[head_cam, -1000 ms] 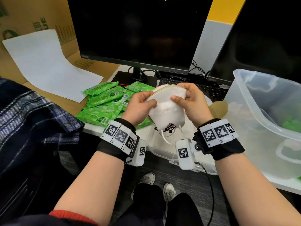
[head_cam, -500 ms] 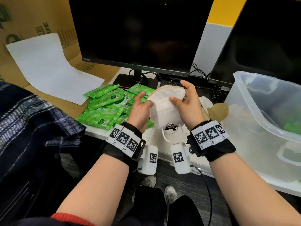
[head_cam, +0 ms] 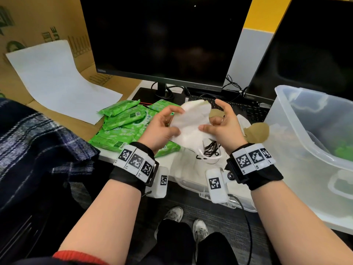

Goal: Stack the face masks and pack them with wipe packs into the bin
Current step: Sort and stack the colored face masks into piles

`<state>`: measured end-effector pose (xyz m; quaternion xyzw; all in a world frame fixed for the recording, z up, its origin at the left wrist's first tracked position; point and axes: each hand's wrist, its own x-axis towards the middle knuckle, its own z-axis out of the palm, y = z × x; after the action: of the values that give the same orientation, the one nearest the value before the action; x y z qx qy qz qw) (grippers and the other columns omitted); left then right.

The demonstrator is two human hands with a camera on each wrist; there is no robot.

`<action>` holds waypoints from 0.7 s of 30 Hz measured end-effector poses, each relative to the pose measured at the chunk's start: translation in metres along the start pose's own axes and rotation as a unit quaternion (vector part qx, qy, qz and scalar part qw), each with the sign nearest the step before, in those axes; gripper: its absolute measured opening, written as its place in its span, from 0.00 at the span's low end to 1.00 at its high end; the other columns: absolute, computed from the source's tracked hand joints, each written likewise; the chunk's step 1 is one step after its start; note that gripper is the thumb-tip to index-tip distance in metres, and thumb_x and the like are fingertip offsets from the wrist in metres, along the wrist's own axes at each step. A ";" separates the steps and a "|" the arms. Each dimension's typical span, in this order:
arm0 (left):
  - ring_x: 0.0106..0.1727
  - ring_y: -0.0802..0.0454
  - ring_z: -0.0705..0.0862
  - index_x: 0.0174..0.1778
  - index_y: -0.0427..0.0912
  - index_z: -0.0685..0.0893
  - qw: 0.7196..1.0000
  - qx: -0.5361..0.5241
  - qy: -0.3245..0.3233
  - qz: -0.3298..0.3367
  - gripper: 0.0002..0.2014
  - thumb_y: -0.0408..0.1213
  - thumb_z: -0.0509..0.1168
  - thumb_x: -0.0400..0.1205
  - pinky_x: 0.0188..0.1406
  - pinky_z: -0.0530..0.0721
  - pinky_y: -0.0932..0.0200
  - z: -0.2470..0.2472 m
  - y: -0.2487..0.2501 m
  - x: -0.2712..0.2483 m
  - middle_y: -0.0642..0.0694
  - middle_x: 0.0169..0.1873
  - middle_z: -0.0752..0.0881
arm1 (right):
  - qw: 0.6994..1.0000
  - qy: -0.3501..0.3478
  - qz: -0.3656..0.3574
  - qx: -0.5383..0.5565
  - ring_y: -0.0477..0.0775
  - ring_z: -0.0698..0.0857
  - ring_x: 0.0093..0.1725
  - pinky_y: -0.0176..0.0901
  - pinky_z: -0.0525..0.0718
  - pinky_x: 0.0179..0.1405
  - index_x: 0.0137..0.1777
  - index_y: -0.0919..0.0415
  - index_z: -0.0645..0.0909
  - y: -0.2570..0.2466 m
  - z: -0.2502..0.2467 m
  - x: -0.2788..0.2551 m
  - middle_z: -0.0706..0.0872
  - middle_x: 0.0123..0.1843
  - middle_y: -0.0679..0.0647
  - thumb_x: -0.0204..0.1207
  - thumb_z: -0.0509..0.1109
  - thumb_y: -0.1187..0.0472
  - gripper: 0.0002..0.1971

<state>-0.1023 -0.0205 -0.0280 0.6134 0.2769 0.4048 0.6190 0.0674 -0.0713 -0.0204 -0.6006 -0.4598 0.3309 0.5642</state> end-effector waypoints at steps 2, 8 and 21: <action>0.40 0.48 0.80 0.49 0.48 0.79 0.998 0.024 -0.064 0.011 0.27 0.10 0.57 0.68 0.32 0.76 0.60 0.000 0.003 0.000 0.49 0.47 0.81 | 1.000 0.021 -0.005 -0.005 0.46 0.81 0.33 0.39 0.82 0.39 0.76 0.56 0.61 0.003 0.001 0.003 0.78 0.34 0.52 0.67 0.75 0.76 0.40; 0.62 0.57 0.80 0.68 0.69 0.66 0.990 0.040 -0.130 0.041 0.44 0.10 0.48 0.73 0.50 0.80 0.65 -0.001 0.005 0.008 0.50 0.75 0.70 | 1.000 0.012 0.019 0.011 0.44 0.81 0.33 0.29 0.75 0.19 0.75 0.55 0.62 0.008 0.000 0.011 0.80 0.41 0.55 0.73 0.70 0.73 0.33; 0.29 0.56 0.76 0.61 0.46 0.83 0.982 0.105 0.157 -0.005 0.19 0.23 0.63 0.78 0.25 0.76 0.69 -0.010 -0.013 0.029 0.59 0.46 0.83 | 0.946 0.022 0.051 -0.318 0.51 0.79 0.56 0.42 0.76 0.54 0.53 0.50 0.79 0.030 -0.023 0.063 0.81 0.56 0.50 0.68 0.77 0.64 0.16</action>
<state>-0.0936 0.0102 -0.0372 0.6022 0.4153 0.4617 0.5017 0.1160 -0.0200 -0.0393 -0.7789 -0.4972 0.1821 0.3360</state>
